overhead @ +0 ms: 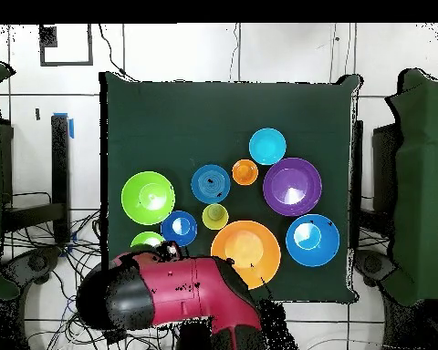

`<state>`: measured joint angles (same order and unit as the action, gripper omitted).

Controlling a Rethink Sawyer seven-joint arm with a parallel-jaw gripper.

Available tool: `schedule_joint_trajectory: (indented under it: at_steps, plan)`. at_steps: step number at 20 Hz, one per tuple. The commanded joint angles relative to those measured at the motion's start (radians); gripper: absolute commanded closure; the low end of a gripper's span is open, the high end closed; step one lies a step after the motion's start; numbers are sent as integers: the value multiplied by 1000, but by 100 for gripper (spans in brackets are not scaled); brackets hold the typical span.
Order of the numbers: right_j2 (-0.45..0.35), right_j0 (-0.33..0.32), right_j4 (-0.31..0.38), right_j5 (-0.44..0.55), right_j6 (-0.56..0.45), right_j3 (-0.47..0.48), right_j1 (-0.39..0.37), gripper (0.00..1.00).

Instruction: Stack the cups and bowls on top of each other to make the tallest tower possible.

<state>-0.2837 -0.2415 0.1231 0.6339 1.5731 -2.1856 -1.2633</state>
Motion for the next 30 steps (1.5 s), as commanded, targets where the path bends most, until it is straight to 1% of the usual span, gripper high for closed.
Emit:
schedule_joint_trajectory:
  at_steps: [1, 2, 4, 6, 8, 10, 12, 15, 17, 20, 23, 26, 30]
  plan:
    - [-104, -36, 57, 14, -124, -50, 76, 0]
    - [-163, -71, 14, -27, -176, -74, 98, 0]
    - [-182, -75, 17, -16, -172, -69, 118, 0]
    - [-195, -89, 24, -14, -160, -72, 117, 0]
    - [-214, -109, 25, -27, -153, -79, 128, 0]
    - [-215, -104, 45, -4, -123, -58, 152, 0]
    - [-212, -97, 64, 7, -95, -45, 152, 0]
    - [-213, -98, 65, 13, -75, -56, 133, 0]
    - [-197, -89, 81, 14, -51, -55, 119, 0]
    - [-190, -86, 89, 11, -32, -58, 112, 0]
    - [-201, -96, 82, 15, -43, -60, 140, 0]
    - [-196, -91, 101, 13, -38, -51, 169, 0]
    - [-191, -88, 109, 9, -33, -54, 176, 0]
